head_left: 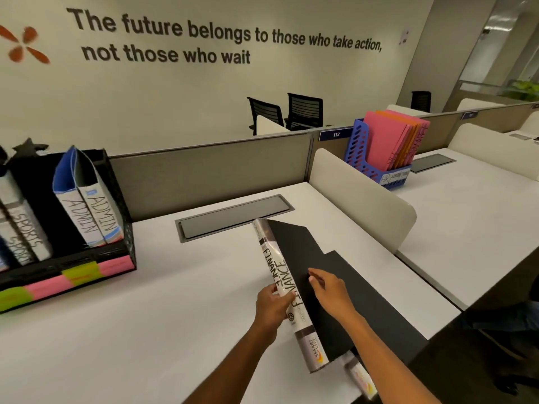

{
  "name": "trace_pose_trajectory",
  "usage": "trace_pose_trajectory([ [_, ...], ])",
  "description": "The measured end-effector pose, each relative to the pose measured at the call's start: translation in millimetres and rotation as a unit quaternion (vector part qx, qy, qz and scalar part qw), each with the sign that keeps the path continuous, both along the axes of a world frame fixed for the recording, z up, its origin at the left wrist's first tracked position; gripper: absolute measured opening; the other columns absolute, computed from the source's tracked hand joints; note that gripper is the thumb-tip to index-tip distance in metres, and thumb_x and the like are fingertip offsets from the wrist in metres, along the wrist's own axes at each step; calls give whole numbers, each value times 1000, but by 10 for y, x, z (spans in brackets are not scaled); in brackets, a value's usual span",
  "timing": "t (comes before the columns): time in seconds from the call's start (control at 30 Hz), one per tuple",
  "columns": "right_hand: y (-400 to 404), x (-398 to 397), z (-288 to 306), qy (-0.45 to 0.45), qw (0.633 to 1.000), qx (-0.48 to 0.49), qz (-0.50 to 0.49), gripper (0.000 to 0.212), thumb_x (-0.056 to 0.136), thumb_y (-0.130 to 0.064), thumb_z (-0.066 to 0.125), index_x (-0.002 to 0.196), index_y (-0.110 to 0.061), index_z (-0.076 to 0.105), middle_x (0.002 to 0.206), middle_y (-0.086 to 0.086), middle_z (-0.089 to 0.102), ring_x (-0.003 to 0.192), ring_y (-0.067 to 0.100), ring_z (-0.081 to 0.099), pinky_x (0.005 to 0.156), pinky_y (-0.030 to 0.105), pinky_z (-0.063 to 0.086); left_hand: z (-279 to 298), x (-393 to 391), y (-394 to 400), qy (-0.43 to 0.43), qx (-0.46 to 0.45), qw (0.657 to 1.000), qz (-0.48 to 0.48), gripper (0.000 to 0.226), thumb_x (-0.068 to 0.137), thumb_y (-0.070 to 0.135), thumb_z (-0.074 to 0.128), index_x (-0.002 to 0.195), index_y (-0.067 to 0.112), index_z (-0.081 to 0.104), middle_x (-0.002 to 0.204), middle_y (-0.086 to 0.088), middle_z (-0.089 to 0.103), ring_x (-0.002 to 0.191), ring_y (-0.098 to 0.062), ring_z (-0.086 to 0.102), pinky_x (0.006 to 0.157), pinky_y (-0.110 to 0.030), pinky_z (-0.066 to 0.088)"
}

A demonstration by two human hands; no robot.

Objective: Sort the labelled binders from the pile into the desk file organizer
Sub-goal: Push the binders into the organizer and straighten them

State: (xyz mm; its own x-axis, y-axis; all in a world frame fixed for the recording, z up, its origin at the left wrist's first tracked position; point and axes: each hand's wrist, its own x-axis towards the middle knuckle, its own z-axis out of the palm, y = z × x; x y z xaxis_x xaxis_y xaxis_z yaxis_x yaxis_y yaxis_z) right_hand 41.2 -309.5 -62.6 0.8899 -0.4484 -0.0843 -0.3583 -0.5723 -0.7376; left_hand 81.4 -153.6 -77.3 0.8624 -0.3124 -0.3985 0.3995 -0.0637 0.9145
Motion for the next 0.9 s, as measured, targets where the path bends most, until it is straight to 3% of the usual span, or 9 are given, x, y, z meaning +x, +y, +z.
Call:
trace_pose_trajectory([
  [0.13, 454, 306, 223, -41, 999, 11, 29, 36, 99, -32, 50, 134, -23, 55, 135, -1, 58, 124, 17, 54, 105, 38, 46, 145, 126, 397, -53, -5, 997, 52, 33, 85, 22, 73, 115, 21, 61, 112, 4, 69, 89, -16, 71, 68, -31, 61],
  [0.3, 1095, 677, 449, -96, 990, 47, 88, 40, 97, -40, 51, 134, -25, 54, 133, -1, 60, 120, 14, 56, 100, 38, 50, 370, 279, 923, -124, -5, 987, 105, 35, 87, 21, 70, 121, 17, 62, 119, 2, 68, 99, -19, 69, 88, -43, 58],
  [0.4, 1511, 870, 590, -113, 985, 62, 118, 48, 94, -47, 52, 137, -26, 49, 132, 0, 60, 113, 12, 60, 89, 30, 56, 481, 365, 1209, -153, 7, 978, 141, 35, 88, 21, 69, 123, 15, 62, 120, 1, 68, 101, -20, 69, 92, -45, 56],
  [0.5, 1888, 972, 721, -137, 978, 83, 131, 56, 90, -49, 56, 140, -25, 47, 132, 0, 61, 112, 15, 63, 87, 33, 57, 556, 425, 1446, -185, 13, 968, 172, 34, 88, 20, 69, 121, 14, 63, 120, 3, 67, 99, -19, 69, 91, -40, 56],
  [0.6, 2282, 1036, 861, -155, 972, 104, 142, 72, 82, -58, 58, 143, -25, 42, 136, 0, 58, 119, 21, 60, 92, 40, 55, 611, 462, 1709, -231, 30, 952, 198, 26, 87, 24, 72, 110, 15, 65, 108, 4, 71, 90, -15, 71, 87, -35, 59],
  [0.7, 2653, 1054, 1000, -178, 971, 87, 137, 92, 70, -70, 57, 147, -24, 36, 141, -1, 54, 126, 24, 54, 98, 42, 51, 635, 471, 1946, -298, 53, 926, 225, 15, 84, 23, 75, 92, 28, 64, 86, 22, 68, 79, 1, 70, 77, -20, 59],
  [0.8, 2988, 1065, 1104, -216, 966, 58, 129, 104, 64, -74, 62, 149, -22, 33, 138, -1, 56, 121, 20, 58, 97, 38, 53, 639, 473, 2190, -347, 52, 904, 244, 24, 85, 21, 74, 108, 20, 68, 93, 23, 70, 85, 5, 69, 71, -7, 53],
  [0.9, 3193, 1100, 1155, -256, 959, 28, 115, 92, 71, -63, 69, 146, -20, 39, 131, -2, 62, 111, 17, 63, 92, 35, 55, 625, 466, 2374, -376, 50, 894, 240, 31, 90, 23, 70, 119, 15, 66, 101, 12, 74, 89, -5, 71, 76, -17, 57],
])
